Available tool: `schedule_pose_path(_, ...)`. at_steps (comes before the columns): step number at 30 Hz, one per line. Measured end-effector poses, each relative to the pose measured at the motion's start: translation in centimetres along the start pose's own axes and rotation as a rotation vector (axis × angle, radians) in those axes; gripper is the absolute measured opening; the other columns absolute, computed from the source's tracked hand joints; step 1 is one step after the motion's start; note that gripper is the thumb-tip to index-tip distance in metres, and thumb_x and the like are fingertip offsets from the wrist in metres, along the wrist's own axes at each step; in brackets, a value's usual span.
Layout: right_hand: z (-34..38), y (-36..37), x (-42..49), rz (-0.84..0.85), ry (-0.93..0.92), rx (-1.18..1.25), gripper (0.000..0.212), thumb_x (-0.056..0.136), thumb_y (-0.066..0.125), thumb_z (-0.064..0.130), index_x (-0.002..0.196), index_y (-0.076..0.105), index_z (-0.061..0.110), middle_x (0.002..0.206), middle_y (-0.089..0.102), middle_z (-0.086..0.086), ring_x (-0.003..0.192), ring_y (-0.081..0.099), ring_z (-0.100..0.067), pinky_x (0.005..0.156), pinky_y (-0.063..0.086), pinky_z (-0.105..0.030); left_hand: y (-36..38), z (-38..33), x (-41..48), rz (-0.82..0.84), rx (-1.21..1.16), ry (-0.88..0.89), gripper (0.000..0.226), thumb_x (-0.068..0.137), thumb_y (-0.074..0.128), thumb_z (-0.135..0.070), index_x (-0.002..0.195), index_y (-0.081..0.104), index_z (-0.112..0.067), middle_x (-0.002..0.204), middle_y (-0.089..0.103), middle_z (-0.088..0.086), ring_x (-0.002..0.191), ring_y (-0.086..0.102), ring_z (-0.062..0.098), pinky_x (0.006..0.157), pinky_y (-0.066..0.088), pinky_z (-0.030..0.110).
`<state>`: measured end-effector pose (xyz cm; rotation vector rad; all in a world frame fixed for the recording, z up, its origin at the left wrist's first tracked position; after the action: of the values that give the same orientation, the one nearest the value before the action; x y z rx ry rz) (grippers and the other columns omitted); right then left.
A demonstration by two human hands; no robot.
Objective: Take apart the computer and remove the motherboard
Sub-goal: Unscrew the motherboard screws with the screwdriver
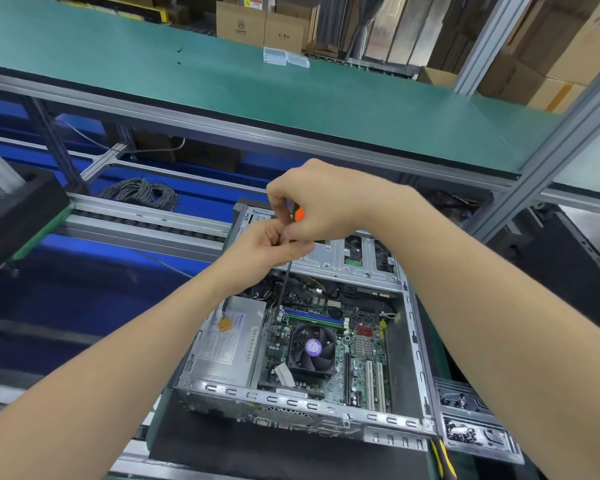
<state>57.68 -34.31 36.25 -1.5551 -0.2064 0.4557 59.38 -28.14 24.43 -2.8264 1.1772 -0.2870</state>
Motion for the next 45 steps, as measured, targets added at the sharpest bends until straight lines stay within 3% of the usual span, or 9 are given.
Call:
schedule_pose_path(4, -0.2, -1.9, -0.8, -0.337, 0.441, -0.151, 0.065, 0.094, 0.042, 0.077, 0.066, 0.037, 0.018, 0.071, 0.035, 0.001, 0.057, 0.038, -0.02, 0.049, 0.027, -0.031, 0.3, -0.4, -0.3, -0.045, 0.105, 0.052, 0.02, 0.098, 0.068, -0.026, 0.079, 0.068, -0.032, 0.061, 0.027, -0.009, 0.055, 0.025, 0.009, 0.055, 0.022, 0.024)
schedule_pose_path(7, -0.2, -0.3, -0.3, -0.264, 0.612, -0.187, 0.057, 0.105, 0.039, 0.06, 0.081, 0.051, 0.01, 0.07, 0.032, -0.004, 0.066, 0.045, -0.029, 0.055, 0.035, -0.036, 0.3, -0.5, -0.3, -0.005, 0.177, 0.046, 0.027, 0.097, 0.066, -0.037, 0.07, 0.06, -0.037, 0.062, 0.029, -0.001, 0.055, 0.025, 0.01, 0.057, 0.022, 0.03)
schedule_pose_path(12, -0.9, 0.4, 0.3, -0.244, 0.515, -0.159, 0.008, 0.103, 0.055, 0.018, 0.101, 0.062, 0.014, 0.071, 0.032, -0.003, 0.073, 0.05, -0.031, 0.061, 0.041, -0.037, -0.9, -1.5, 0.0, 0.097, 0.234, 0.073, 0.015, 0.103, 0.059, -0.042, 0.096, 0.072, -0.044, 0.067, 0.027, 0.004, 0.058, 0.027, 0.011, 0.055, 0.026, 0.019)
schedule_pose_path(25, -0.5, 0.3, -0.8, 0.11, -0.056, -0.06, 0.013, 0.088, 0.072, 0.021, 0.088, 0.062, 0.029, 0.098, 0.058, 0.003, 0.089, 0.055, -0.01, 0.079, 0.054, -0.046, -1.1, -0.7, 0.8, 0.225, 0.204, 0.056, 0.018, 0.103, 0.06, -0.039, 0.094, 0.072, -0.049, 0.065, 0.028, -0.005, 0.059, 0.034, 0.004, 0.062, 0.038, 0.008)
schedule_pose_path(30, -0.5, 0.4, -0.6, 0.076, -0.02, 0.015, 0.013, 0.086, 0.07, 0.021, 0.094, 0.061, 0.026, 0.092, 0.065, 0.004, 0.09, 0.063, -0.013, 0.077, 0.054, -0.041, -1.2, -0.2, 0.9, 0.177, 0.181, 0.047, 0.02, 0.103, 0.06, -0.031, 0.112, 0.074, -0.02, 0.071, 0.038, 0.018, 0.064, 0.042, 0.017, 0.07, 0.041, 0.012)
schedule_pose_path(32, -0.4, 0.1, -0.7, 0.015, 0.01, 0.02, 0.014, 0.089, 0.068, 0.03, 0.097, 0.061, 0.022, 0.088, 0.058, 0.009, 0.09, 0.061, -0.018, 0.077, 0.055, -0.044, -1.0, -0.5, 0.7, 0.159, 0.179, 0.071, 0.019, 0.105, 0.059, -0.026, 0.112, 0.074, -0.016, 0.063, 0.04, -0.003, 0.059, 0.039, 0.007, 0.063, 0.036, 0.009)
schedule_pose_path(36, -1.0, -1.0, -0.3, -0.276, 0.368, -0.096, 0.051, 0.096, 0.051, 0.067, 0.091, 0.049, 0.016, 0.075, 0.035, 0.003, 0.077, 0.051, -0.027, 0.062, 0.039, -0.036, -0.7, -0.2, 0.4, 0.083, 0.229, 0.059, 0.012, 0.102, 0.06, -0.036, 0.1, 0.071, -0.035, 0.067, 0.04, 0.009, 0.062, 0.036, 0.022, 0.068, 0.032, 0.031)
schedule_pose_path(41, -0.8, 0.3, 1.2, -0.236, 0.502, -0.078, 0.016, 0.102, 0.06, 0.03, 0.1, 0.055, 0.015, 0.076, 0.041, -0.003, 0.071, 0.049, -0.028, 0.054, 0.037, -0.032, 0.0, -0.6, -0.3, 0.058, 0.166, 0.105, 0.041, 0.108, 0.053, -0.02, 0.087, 0.067, -0.052, 0.062, 0.052, -0.026, 0.054, 0.046, -0.006, 0.058, 0.038, 0.006)
schedule_pose_path(45, -0.2, 0.4, 1.7, -0.213, 0.321, -0.108, 0.033, 0.095, 0.065, 0.017, 0.072, 0.042, 0.014, 0.072, 0.045, -0.003, 0.057, 0.046, -0.02, 0.046, 0.029, -0.027, -1.4, -0.6, -0.3, 0.017, 0.175, 0.062, 0.016, 0.104, 0.059, -0.031, 0.103, 0.069, -0.044, 0.066, 0.033, -0.009, 0.06, 0.032, 0.008, 0.059, 0.033, 0.019)
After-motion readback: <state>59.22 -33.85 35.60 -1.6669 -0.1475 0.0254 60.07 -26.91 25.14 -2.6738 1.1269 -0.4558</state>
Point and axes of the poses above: each hand's wrist, its own x-axis towards the middle knuckle, its own y-axis out of the palm, z = x × y, the point moved 7 cm from there along x, towards the middle knuckle
